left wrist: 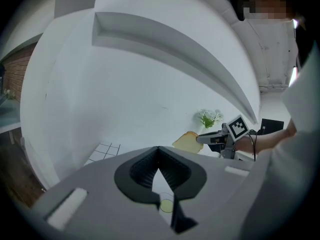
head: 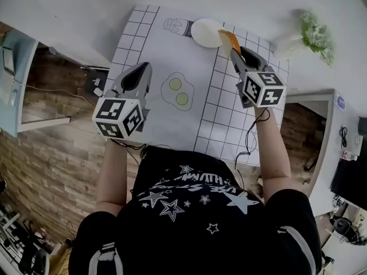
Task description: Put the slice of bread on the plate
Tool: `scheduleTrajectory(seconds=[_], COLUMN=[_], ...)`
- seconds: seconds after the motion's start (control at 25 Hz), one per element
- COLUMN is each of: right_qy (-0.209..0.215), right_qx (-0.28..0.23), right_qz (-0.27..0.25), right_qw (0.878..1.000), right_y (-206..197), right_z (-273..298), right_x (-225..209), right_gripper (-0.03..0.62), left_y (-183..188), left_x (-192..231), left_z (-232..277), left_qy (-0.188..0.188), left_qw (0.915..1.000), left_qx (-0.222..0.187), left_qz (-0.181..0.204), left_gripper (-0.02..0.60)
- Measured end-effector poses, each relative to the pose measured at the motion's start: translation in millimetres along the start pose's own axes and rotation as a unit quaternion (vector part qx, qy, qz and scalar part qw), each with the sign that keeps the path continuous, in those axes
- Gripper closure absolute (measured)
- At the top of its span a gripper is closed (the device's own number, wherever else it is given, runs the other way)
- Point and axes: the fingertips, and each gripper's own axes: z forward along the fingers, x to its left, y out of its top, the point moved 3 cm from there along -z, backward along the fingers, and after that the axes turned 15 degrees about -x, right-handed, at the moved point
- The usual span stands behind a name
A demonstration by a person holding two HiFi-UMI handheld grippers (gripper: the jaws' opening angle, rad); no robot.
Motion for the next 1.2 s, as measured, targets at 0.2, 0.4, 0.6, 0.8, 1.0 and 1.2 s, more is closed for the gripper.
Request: scheduleTrajectory(seconds=[0.2, 0.4, 0.6, 0.8, 1.0, 1.2], right_qy=[-0.001, 0.009, 0.025, 0.044, 0.062, 0.071], right_qx=[0.032, 0.049, 0.074, 0.101, 0.118, 0.128], right_qz=[-0.134, -0.226, -0.306, -0.373, -0.408, -0.405], right_qw=[0.991, 0.973, 0.949, 0.921, 0.903, 0.902], right_y=[-5, -23, -41, -64, -84, -101], right_z=[48, 82, 107, 121, 130, 133], right_x=[-2, 3, 11, 23, 36, 44], right_gripper=[0.496, 0.496, 0.496, 0.496, 0.496, 0.491], left_y=[11, 11, 5, 2, 0, 2], left_x=[35, 52, 67, 77, 82, 90], left_z=[20, 31, 34, 32, 28, 19], left_qy=[-0.004, -0.014, -0.020, -0.025, -0.029, -0.026], left_qw=[1.0000, 0.9999, 0.9996, 0.9993, 0.9991, 0.9993], left_qx=[-0.003, 0.003, 0.014, 0.020, 0.026, 0.024], left_qz=[0.001, -0.008, -0.015, -0.017, -0.018, -0.013], left_gripper=[0.572, 0.572, 0.572, 0.572, 0.572, 0.572])
